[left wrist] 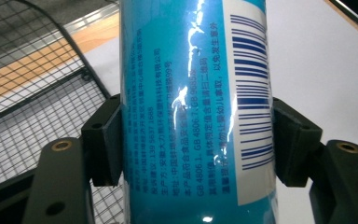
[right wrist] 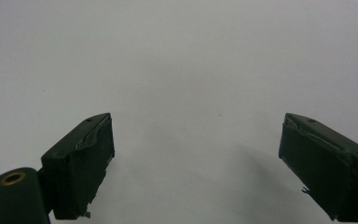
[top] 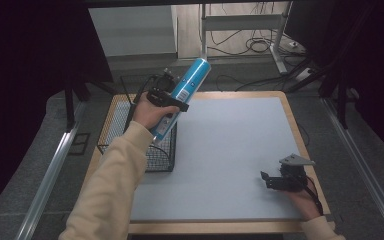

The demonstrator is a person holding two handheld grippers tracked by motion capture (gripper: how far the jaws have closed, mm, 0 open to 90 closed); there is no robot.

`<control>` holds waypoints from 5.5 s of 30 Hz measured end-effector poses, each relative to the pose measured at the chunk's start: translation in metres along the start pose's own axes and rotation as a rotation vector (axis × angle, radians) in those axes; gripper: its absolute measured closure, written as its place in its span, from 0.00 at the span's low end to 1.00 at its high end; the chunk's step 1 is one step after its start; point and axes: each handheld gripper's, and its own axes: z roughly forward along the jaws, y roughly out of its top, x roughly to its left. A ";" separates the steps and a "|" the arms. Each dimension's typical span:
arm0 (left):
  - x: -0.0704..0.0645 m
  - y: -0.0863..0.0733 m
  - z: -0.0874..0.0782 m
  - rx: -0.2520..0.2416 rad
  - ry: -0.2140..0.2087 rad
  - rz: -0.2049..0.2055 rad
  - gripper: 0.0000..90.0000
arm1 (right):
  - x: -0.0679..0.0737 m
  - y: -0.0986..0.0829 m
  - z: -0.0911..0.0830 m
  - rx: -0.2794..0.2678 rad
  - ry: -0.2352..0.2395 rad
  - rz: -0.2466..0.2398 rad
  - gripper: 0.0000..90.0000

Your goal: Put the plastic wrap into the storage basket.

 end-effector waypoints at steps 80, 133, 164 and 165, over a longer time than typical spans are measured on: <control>0.078 -0.034 0.084 0.305 0.168 -0.071 0.35 | -0.002 -0.001 0.002 0.013 -0.009 -0.004 0.11; 0.005 -0.043 -0.005 -0.026 -0.030 0.066 0.16 | 0.002 0.000 0.002 0.014 -0.008 -0.009 0.11; -0.112 -0.079 0.056 0.030 -0.214 0.277 0.18 | 0.002 0.000 0.001 0.011 -0.007 -0.006 0.11; -0.114 -0.082 0.060 0.037 -0.217 0.280 0.18 | 0.002 0.000 0.001 0.010 -0.006 -0.006 0.11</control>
